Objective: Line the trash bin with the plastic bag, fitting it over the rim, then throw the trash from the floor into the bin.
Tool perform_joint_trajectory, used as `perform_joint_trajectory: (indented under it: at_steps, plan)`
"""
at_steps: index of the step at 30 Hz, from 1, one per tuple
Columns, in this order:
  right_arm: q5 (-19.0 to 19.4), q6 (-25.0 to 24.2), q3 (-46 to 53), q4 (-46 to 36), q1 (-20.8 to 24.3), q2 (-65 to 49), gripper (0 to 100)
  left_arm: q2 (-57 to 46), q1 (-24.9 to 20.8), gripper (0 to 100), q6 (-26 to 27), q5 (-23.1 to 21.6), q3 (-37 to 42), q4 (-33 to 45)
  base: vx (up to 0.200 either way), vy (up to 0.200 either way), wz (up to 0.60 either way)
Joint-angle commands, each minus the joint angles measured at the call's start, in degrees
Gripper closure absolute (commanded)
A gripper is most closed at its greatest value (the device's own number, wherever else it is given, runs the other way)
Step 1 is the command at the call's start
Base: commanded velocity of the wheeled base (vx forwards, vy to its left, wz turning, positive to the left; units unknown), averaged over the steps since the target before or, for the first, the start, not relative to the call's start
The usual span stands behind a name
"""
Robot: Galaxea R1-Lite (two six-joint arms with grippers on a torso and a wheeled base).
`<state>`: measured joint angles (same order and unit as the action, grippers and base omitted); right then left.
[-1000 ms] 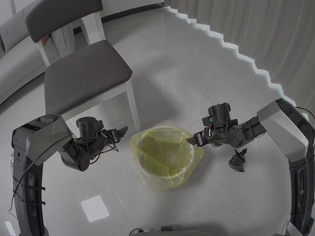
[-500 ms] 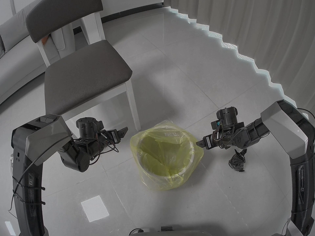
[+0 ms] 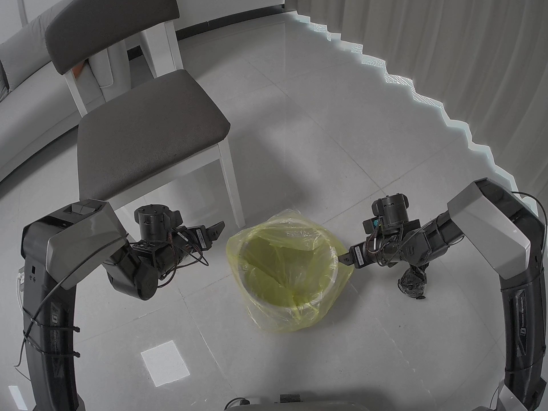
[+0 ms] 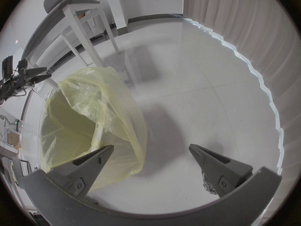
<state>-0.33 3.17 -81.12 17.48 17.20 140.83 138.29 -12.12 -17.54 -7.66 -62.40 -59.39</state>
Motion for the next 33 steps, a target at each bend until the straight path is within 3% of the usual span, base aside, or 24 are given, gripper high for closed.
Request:
perform_joint_trajectory:
  at_steps: [1,12,13,33]
  plan:
    - [-0.11,0.17,0.78,0.36,0.55,0.77,0,0.49,-0.28,0,-0.04,0.01,0.00,-0.02,0.000,0.000,0.00]
    - [0.77,0.17,-2.38,1.06,0.29,3.23,0,0.49,-0.19,0,-0.04,0.45,-0.09,-0.02,0.000,0.000,0.00]
    - [1.03,0.08,-2.47,1.06,0.29,3.23,100,0.49,-0.19,0,-0.04,0.45,-0.09,-0.02,0.000,0.000,0.00]
    - [1.30,-0.18,-5.90,0.45,-0.85,4.63,100,0.84,-0.36,0,-0.04,0.45,0.79,-2.04,0.000,0.000,0.00]
